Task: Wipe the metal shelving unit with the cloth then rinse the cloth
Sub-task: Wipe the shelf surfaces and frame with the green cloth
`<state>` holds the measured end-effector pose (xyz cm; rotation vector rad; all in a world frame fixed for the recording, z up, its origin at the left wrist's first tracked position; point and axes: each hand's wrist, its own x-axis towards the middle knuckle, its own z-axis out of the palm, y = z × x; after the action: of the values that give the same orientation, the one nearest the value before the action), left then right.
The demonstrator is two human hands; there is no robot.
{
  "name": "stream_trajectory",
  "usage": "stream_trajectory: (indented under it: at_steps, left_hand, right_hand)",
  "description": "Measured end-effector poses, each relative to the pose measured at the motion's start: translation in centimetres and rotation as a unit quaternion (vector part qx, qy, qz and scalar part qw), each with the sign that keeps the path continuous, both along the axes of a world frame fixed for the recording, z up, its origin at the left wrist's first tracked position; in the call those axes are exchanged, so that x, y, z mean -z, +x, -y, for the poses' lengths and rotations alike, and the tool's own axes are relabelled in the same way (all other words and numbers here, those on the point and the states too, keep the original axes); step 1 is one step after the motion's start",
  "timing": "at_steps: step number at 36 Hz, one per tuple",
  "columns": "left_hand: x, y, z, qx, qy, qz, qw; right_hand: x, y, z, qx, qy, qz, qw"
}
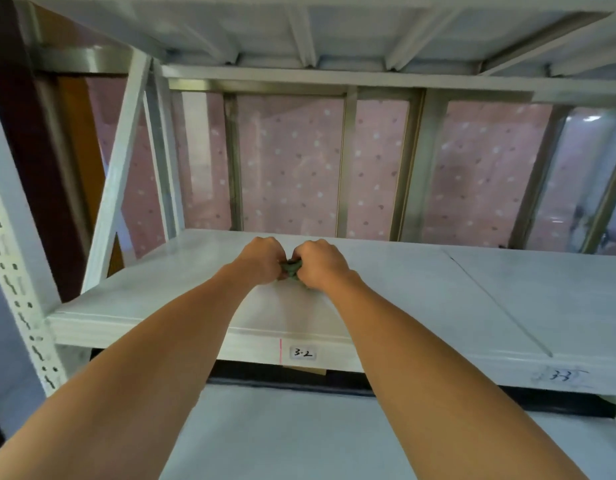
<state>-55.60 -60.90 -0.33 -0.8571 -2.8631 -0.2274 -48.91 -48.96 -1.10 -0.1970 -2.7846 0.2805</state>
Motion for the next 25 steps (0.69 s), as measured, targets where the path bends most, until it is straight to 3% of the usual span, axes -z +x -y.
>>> stream_trajectory:
  at_steps: [25]
  left_hand:
    - [0.3, -14.5, -10.6, 0.015, 0.073, 0.023, 0.997]
  right_hand:
    - [0.0, -13.9, -11.6, 0.002, -0.065, -0.005, 0.998]
